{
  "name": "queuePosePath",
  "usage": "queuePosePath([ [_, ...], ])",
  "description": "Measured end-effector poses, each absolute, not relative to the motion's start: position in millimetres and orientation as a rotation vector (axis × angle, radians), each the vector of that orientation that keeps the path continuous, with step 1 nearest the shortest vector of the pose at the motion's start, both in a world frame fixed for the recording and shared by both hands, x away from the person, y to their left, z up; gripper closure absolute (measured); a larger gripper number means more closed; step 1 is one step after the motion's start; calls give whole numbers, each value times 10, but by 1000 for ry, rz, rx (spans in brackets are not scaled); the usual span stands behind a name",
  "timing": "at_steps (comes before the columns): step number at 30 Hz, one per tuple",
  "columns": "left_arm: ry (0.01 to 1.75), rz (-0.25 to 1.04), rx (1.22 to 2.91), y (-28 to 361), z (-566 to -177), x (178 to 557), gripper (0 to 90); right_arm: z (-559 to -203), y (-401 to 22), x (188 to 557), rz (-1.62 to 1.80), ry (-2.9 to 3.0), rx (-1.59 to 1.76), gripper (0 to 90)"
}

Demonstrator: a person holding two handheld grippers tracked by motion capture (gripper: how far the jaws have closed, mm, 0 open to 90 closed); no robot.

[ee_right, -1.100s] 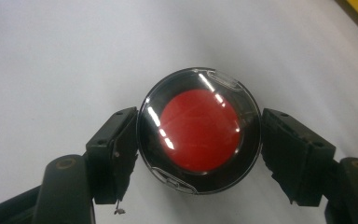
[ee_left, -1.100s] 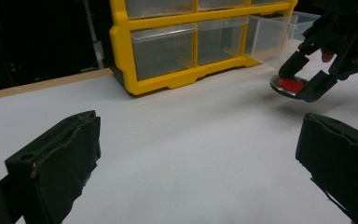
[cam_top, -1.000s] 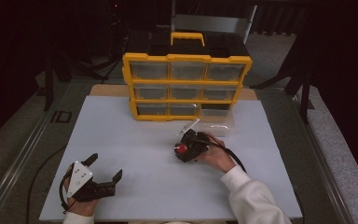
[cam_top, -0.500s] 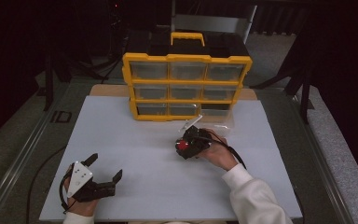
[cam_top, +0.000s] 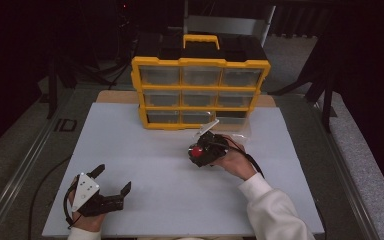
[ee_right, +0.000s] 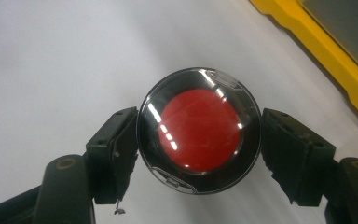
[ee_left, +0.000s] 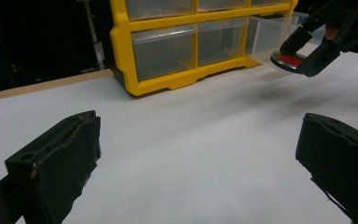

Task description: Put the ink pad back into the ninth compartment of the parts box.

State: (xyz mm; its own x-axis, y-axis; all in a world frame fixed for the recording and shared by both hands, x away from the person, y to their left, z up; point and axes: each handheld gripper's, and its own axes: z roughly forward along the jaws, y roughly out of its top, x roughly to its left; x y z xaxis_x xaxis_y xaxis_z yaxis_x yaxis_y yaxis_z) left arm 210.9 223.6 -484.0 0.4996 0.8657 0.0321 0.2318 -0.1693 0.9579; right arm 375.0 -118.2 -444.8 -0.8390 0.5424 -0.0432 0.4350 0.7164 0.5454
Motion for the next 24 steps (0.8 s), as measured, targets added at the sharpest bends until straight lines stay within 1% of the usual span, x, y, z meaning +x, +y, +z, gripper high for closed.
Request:
queuePosePath([
  [24, 945, 745, 1684, 2235, -4840, 2110, 0, -4220, -1236, 3845, 820, 2673, 799, 292],
])
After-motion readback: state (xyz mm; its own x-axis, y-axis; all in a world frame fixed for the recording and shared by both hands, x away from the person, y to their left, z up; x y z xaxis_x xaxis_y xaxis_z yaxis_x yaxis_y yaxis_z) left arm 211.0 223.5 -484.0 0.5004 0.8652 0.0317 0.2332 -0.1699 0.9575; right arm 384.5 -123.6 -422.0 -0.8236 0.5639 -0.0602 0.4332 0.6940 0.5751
